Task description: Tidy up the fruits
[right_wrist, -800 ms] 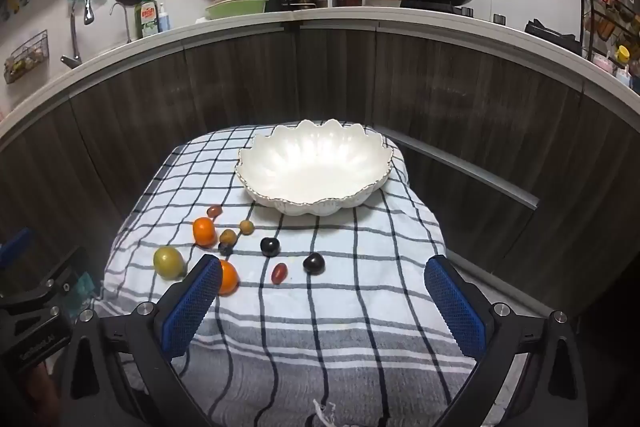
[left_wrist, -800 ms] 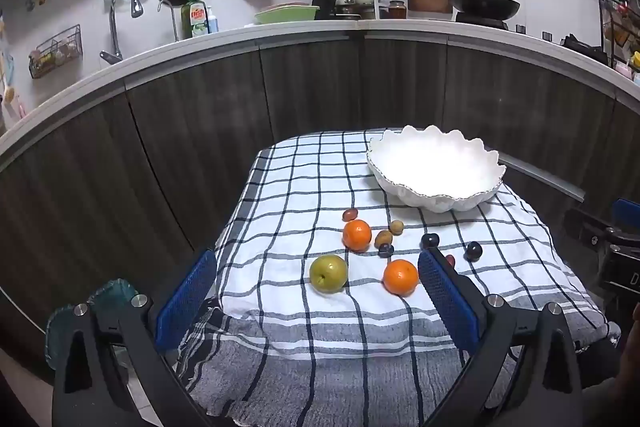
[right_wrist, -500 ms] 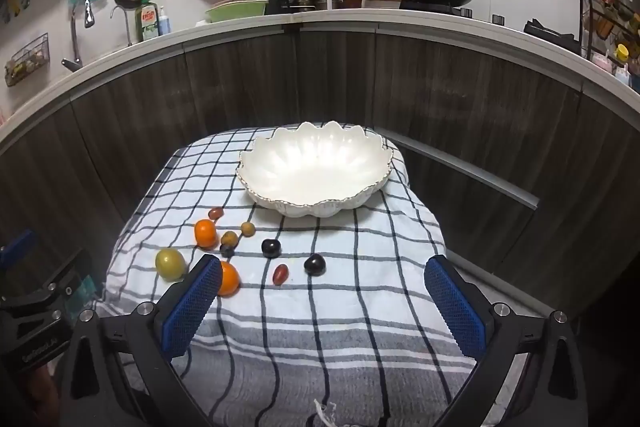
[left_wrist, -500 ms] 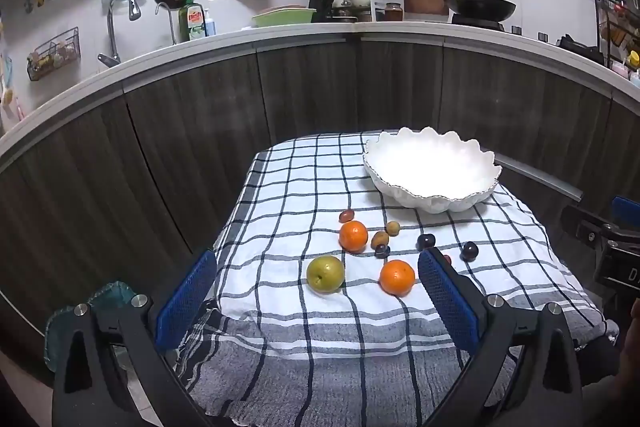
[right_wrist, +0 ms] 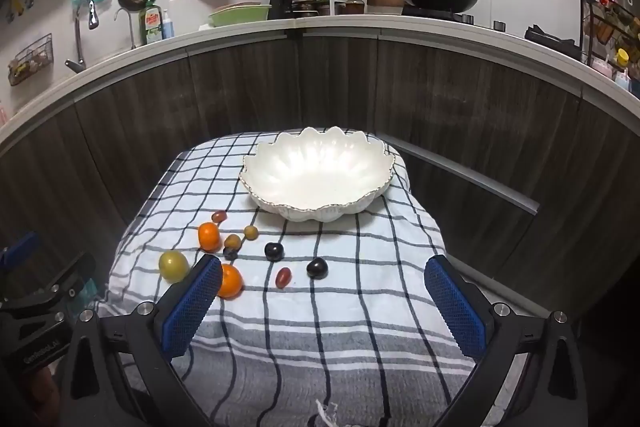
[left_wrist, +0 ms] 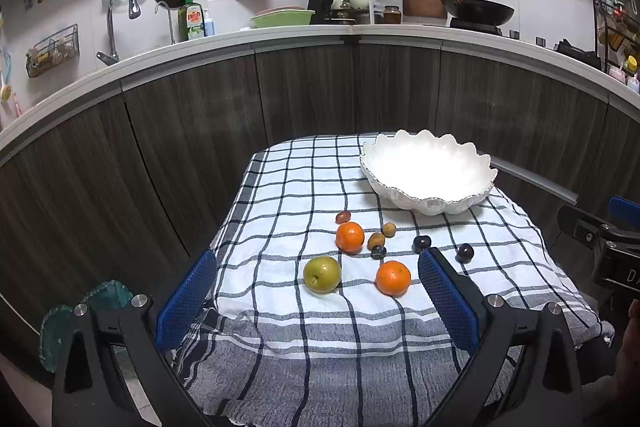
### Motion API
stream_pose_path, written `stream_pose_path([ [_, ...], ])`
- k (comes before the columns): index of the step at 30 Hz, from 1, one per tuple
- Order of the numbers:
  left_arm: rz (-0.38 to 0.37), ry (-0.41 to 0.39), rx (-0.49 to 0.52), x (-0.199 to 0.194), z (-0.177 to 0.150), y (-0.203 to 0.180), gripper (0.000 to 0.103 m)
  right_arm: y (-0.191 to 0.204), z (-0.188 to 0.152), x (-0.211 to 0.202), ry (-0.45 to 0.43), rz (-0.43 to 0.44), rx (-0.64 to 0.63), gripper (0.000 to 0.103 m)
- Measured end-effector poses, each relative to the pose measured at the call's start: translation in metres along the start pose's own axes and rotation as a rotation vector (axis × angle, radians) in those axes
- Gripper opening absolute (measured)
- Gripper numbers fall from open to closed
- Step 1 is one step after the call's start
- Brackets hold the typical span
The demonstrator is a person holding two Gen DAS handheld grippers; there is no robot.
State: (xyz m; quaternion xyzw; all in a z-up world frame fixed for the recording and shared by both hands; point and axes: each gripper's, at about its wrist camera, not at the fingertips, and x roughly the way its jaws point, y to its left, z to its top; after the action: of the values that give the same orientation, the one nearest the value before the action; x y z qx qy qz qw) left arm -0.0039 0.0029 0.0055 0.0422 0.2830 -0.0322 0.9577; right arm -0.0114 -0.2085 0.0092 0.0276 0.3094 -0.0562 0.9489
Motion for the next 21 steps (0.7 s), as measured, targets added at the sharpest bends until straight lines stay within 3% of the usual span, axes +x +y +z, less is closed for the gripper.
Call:
stream_pose_path([
  [21, 0.010, -0.003, -0.002, 0.0021, -0.0010, -0.0003, 0.103, -0.0046, 0.0012, -0.0007, -0.005, -0.015, 0.021, 0.102],
])
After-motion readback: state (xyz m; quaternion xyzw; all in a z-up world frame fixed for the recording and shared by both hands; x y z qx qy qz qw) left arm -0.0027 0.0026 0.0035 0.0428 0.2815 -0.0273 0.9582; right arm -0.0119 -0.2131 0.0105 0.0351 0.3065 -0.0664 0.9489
